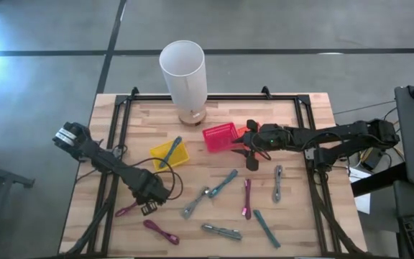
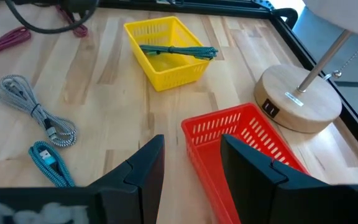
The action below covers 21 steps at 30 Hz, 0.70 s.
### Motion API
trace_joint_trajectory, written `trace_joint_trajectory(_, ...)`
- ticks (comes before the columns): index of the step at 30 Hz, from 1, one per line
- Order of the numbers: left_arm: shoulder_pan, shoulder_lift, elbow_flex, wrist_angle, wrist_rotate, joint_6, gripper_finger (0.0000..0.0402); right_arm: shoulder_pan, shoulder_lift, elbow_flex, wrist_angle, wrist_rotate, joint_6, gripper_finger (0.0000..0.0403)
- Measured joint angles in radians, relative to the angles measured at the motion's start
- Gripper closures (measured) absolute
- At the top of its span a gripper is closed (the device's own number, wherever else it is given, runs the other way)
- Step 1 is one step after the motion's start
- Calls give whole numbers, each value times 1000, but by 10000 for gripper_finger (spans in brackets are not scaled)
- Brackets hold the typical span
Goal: Pick & Place USB Port
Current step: Put the top left pink charger cable into the red bin
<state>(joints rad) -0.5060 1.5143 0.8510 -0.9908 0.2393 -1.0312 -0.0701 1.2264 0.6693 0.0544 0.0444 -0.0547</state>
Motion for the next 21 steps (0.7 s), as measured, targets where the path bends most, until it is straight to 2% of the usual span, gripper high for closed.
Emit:
trace_joint_trajectory(8, 0, 1, -70, 151, 33, -17, 279, 0, 0, 0, 0, 0, 0, 252)
trace_joint_trajectory(13, 1, -2, -108, 205, 6, 8, 272, 0, 0, 0, 0, 0, 1, 252)
trace_joint_trajectory(17, 1, -3, -113, 209, -19, 39, 297, 0, 0, 0, 1, 0, -3, 252)
trace_joint_trajectory(21, 1, -1, -96, 209, -45, 59, 356, 0, 0, 0, 2, 0, -4, 252)
